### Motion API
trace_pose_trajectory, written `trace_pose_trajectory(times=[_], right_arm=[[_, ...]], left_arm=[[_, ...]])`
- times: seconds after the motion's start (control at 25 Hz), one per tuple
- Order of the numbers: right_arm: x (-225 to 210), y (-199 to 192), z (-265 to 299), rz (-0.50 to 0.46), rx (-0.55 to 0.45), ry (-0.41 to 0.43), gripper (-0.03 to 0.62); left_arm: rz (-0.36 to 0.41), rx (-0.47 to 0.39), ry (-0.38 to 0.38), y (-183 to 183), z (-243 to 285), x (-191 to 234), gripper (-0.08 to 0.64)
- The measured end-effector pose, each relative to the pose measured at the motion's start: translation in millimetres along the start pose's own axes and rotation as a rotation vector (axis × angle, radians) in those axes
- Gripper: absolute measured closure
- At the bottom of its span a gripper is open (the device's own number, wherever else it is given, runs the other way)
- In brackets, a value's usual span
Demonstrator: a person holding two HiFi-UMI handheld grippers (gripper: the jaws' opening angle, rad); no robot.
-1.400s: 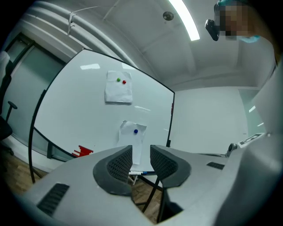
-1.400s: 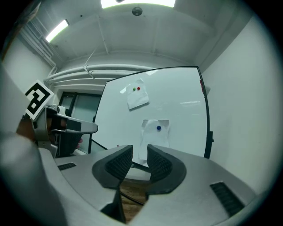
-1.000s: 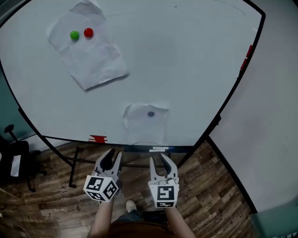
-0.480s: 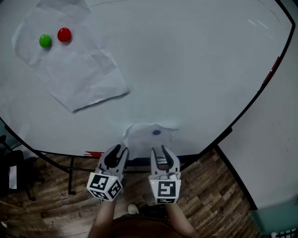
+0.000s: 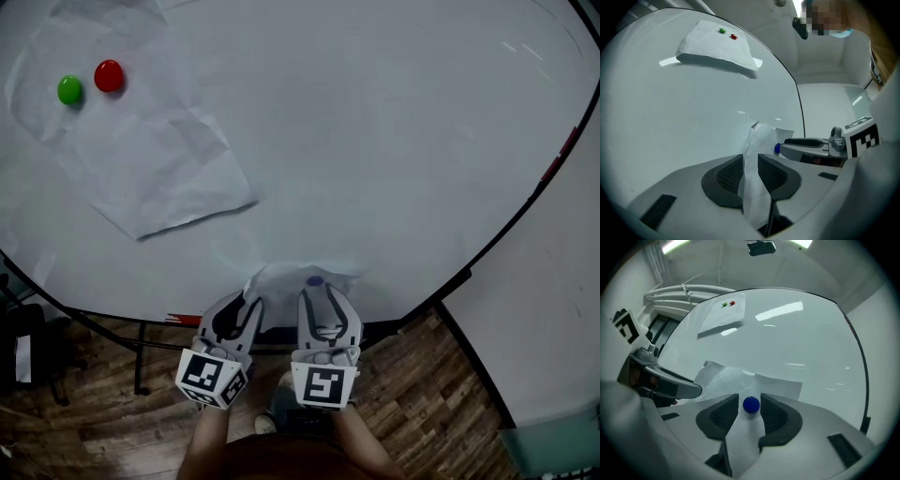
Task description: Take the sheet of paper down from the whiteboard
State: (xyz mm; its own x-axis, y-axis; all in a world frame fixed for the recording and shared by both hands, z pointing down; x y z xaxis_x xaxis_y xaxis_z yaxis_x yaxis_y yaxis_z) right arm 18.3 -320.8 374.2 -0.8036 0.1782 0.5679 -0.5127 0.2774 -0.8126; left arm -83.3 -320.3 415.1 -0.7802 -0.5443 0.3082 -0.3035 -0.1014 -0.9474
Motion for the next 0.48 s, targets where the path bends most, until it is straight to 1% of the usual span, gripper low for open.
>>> trace_pose_trajectory(times=[0.2,0.48], right_arm=[[-0.7,-5.1,10.1,-0.045,0.009,-0.009,0.448],[4.1,-11.9,15.0,-0.115,0.023,-0.015,0.453]], left_arm=[[-0.039,-0.006,0.015,-3.2,8.9,7.6,0.448],[-0.078,-0.022,0.032,-5.1,9.6,15.1,0.476]])
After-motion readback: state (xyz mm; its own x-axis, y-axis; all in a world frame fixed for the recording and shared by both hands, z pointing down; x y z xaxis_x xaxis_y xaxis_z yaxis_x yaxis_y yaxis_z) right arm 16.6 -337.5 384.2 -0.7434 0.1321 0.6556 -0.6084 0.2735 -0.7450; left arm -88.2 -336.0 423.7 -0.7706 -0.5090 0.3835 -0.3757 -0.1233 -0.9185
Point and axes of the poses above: the fingertips, and each gripper's own axes: z forward along the fingers, x to its left, y out of its top, the point moved 1 cm from there along -z, backward along the fingers, and after that the axes turned 10 degrees about -z, right-handed, at the moved point
